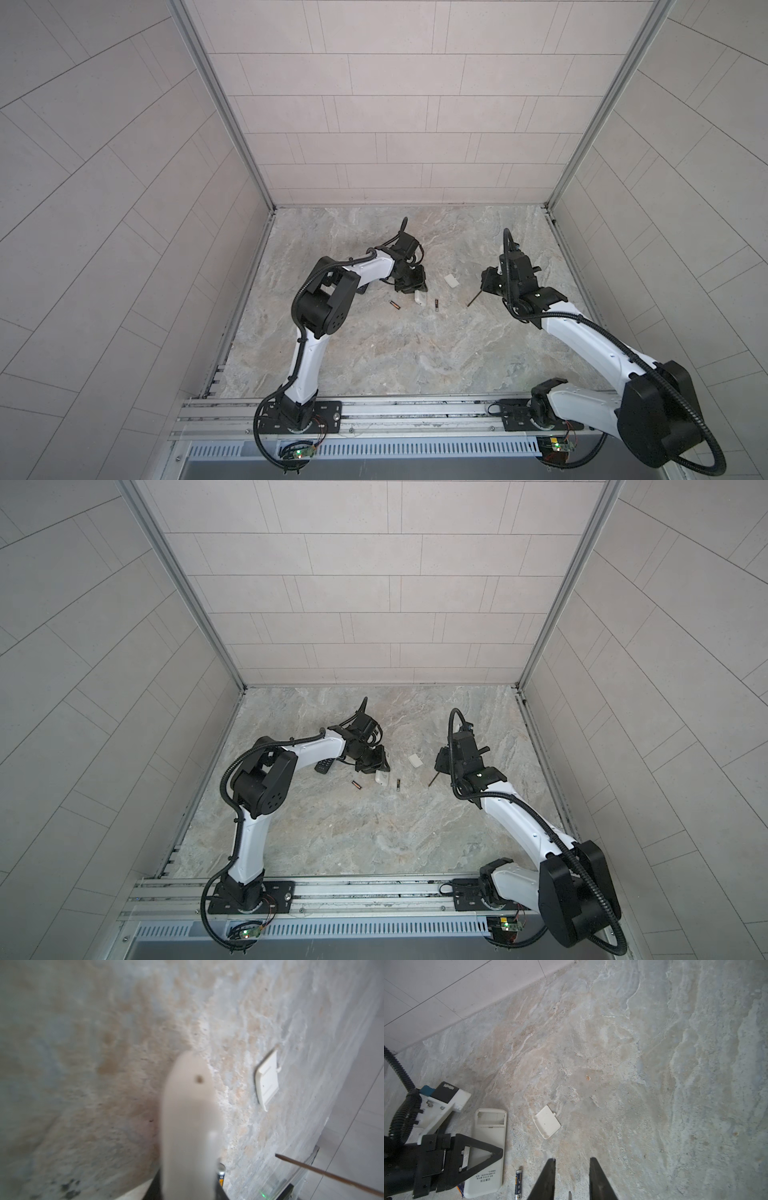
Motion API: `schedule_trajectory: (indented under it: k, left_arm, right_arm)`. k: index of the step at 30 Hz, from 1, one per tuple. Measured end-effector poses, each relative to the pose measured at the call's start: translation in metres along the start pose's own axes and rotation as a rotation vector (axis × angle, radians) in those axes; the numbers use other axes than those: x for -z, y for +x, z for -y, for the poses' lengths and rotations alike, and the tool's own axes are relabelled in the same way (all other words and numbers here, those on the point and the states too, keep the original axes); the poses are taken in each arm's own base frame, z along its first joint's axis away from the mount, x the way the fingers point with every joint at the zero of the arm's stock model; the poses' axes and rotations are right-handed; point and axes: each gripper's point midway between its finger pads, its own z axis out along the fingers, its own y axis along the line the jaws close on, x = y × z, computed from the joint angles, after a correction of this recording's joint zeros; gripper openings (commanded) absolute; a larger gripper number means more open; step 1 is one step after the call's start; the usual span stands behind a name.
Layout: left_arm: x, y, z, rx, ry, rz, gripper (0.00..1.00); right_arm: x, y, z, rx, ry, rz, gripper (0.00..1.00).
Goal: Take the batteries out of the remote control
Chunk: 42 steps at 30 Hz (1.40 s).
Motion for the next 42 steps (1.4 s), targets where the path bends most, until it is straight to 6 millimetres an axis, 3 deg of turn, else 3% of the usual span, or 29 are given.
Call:
schedule_trajectory:
  k: [7, 9, 11, 12, 17, 22, 26, 32, 35, 42]
  left_arm:
    - [0.006, -0.003, 0.001, -0.033, -0.031, 0.021, 0.66]
    - [0.008, -0.003, -0.001, -0.037, -0.053, 0.027, 0.79]
    - [0.013, -0.005, -0.002, -0.041, -0.077, 0.039, 0.85]
    - [0.014, -0.005, -0.004, -0.042, -0.093, 0.042, 0.95]
    - [0.021, -0.006, -0.014, -0.046, -0.16, 0.057, 0.97]
    - [0.034, -0.004, -0.028, -0.049, -0.261, 0.074, 0.98]
    - [0.069, -0.009, -0.026, -0.083, -0.322, 0.142, 0.98]
    - [0.146, -0.014, -0.011, -0.185, -0.379, 0.284, 0.98]
    - [0.173, -0.011, -0.015, -0.225, -0.439, 0.322, 0.98]
    - [0.198, -0.003, -0.047, -0.278, -0.606, 0.285, 0.97]
  right_arm:
    - [-0.004, 0.005, 0.009, -0.049, -0.009, -0.048, 0.0]
    - [-0.008, 0.009, 0.015, -0.065, 0.001, -0.08, 0.0]
    - [-0.011, 0.012, 0.019, -0.078, 0.011, -0.118, 0.0]
    - [-0.012, 0.013, 0.02, -0.084, 0.016, -0.138, 0.0]
    - [-0.019, 0.01, 0.018, -0.121, 0.011, -0.212, 0.0]
    - [-0.019, 0.002, 0.028, -0.189, 0.03, -0.265, 0.0]
    - [-0.03, -0.008, 0.03, -0.227, 0.038, -0.321, 0.0]
    - [-0.062, 0.004, 0.035, -0.246, 0.076, -0.44, 0.0]
    - [-0.072, 0.005, 0.037, -0.261, 0.092, -0.473, 0.02]
    - [-0.099, -0.01, 0.04, -0.278, 0.137, -0.52, 0.14]
